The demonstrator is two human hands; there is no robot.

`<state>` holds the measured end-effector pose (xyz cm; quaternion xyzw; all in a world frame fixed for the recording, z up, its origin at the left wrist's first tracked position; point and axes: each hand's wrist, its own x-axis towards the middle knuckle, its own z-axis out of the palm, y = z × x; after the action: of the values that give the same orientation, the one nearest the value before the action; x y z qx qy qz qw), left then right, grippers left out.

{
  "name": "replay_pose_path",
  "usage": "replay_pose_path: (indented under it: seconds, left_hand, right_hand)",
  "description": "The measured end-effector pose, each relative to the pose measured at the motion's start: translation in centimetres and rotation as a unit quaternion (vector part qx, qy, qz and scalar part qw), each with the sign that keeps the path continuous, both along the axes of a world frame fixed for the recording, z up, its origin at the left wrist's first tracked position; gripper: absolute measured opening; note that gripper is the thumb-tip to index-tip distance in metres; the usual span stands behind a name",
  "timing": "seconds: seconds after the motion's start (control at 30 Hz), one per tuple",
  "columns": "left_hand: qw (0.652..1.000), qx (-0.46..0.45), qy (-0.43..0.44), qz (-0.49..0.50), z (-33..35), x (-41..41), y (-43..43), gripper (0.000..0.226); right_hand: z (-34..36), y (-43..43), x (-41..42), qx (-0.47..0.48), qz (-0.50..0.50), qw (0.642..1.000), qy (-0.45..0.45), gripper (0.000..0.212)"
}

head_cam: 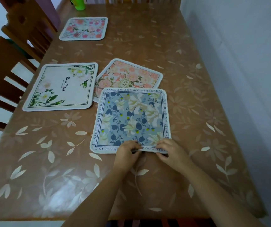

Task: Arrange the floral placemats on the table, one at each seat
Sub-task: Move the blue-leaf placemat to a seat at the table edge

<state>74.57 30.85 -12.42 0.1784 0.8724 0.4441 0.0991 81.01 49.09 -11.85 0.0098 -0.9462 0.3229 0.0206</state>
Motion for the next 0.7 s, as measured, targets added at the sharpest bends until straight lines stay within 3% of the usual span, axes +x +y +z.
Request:
replay_pose_path:
  seconds: [0.33, 0.53, 0.7]
  left_hand:
    - [0.995, -0.041, -0.050, 0.080, 1.5, 0.7, -6.5, 0.012]
    - [0.995, -0.040, 0.012, 0.089, 4.1, 3.1, -8.4, 0.018]
    - [0.995, -0.005, 0.042, 0.092, 5.5, 4.3, -9.0, 0.010]
  right_hand:
    - [2.0, -3.5, 0.4, -0.032, 0.043, 0.998, 0.038, 0.007]
    - [2.9, -8.2, -0.2, -0.076, 0.048, 0.995, 0.041, 0.010]
    - [3.2, -11.8, -0.4, -0.142, 0.049, 0.988, 0.038, 0.008]
